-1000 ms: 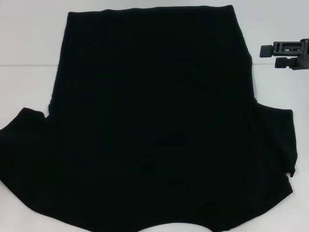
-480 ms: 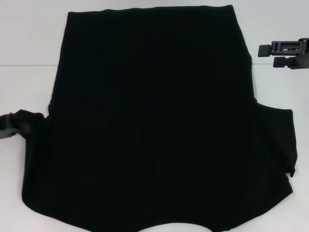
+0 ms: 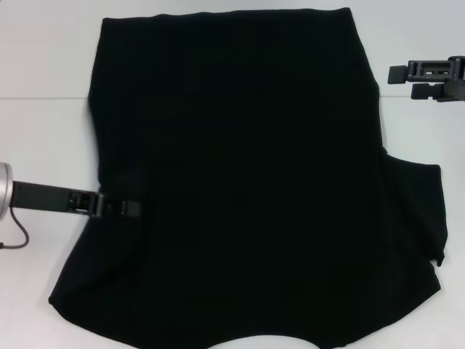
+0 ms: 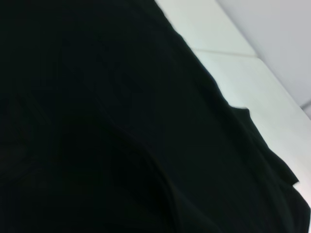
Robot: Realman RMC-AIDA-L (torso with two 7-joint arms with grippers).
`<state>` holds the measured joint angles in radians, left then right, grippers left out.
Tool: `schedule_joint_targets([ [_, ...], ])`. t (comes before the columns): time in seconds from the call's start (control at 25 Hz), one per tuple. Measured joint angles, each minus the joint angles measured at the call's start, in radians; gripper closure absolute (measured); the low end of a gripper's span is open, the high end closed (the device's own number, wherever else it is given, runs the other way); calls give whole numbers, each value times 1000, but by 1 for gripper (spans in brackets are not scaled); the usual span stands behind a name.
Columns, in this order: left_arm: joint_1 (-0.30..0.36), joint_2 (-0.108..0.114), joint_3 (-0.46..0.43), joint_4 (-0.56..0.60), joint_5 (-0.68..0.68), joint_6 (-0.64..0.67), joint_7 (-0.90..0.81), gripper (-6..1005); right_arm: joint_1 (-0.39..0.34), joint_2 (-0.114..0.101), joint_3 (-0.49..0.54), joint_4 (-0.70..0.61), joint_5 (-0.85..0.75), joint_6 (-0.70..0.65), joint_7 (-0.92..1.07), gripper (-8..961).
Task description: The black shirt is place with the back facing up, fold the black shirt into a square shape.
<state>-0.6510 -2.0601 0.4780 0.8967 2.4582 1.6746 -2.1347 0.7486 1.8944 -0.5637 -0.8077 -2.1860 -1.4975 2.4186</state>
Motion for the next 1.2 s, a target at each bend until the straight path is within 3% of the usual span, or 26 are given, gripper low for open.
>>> schedule_joint_targets([
  [0.12,1,4,17,-23,-4,-8,7,955,0,0,0,0,0,10,-1,92],
  [0.32,5,31,12,-79,8,-95,-83,936,0,0,2,3,0,26,7,105],
  [0.48,26,43,-95,-55,-10,-90,-93,920,0,-2,5,4,0,29,8,116],
  [0.6,60,59,-252,-63,-107,-6,22,687,-5,-5,4,5,-2,31,2,123],
  [0.72,107,60,-320,-100,-206,100,232,558,-15,-9,1,6,-7,30,-9,131],
  [0.84,142,44,-328,-103,-230,112,313,425,-25,-22,1,6,-33,-4,-5,139],
  [1.0,151,43,-337,-101,-228,112,283,239,-50,-43,11,-30,-135,-109,49,149],
  [1.2,138,43,-337,-102,-231,118,265,139,-87,-56,40,-89,-244,-217,99,162],
])
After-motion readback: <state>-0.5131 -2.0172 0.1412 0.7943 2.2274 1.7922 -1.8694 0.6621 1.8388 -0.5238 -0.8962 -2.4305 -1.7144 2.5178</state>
